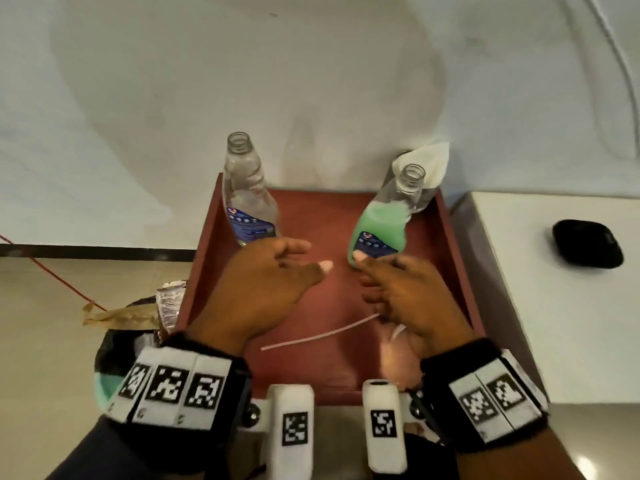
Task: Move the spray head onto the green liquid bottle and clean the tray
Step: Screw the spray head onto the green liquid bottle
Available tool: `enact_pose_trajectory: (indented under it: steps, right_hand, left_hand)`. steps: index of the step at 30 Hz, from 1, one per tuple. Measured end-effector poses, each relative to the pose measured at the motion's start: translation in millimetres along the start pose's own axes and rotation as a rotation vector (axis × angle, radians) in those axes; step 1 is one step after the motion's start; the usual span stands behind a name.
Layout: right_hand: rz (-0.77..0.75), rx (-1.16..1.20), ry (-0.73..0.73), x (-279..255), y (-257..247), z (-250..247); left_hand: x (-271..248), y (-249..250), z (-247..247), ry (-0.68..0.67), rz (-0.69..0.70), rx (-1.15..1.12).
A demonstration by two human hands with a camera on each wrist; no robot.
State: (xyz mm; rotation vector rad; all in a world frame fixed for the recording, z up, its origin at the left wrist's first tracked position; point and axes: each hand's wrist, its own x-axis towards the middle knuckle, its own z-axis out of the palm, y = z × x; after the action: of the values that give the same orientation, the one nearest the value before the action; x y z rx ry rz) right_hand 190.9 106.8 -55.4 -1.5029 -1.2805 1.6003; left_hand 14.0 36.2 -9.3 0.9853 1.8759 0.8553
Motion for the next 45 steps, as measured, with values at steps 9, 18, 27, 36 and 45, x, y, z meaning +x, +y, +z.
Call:
enact_pose_trajectory:
  steps: [9,18,27,36,45]
  right_hand:
    - [-0.078,-0.193,0.057,56,27,-40]
    - [-0.103,-0.295,-0.011,56,28,-24]
    - [-0.135,-0.411,-0.153,28,21,-7]
    - [-0.133,-0.456,-0.177,13,33,10]
    - [-0.097,-0.612,0.109,28,21,-40]
  left_hand:
    - [73,16,99,-0.154,0.140,0.204]
    - [82,-9,98,-0.106,0.181,0.096]
    - [58,-42,66,-0.088,0.181,0.099]
    - [28,-58,54,-0.055,0.123,0.091]
    - [10,-48,24,0.013,0.069,0.175]
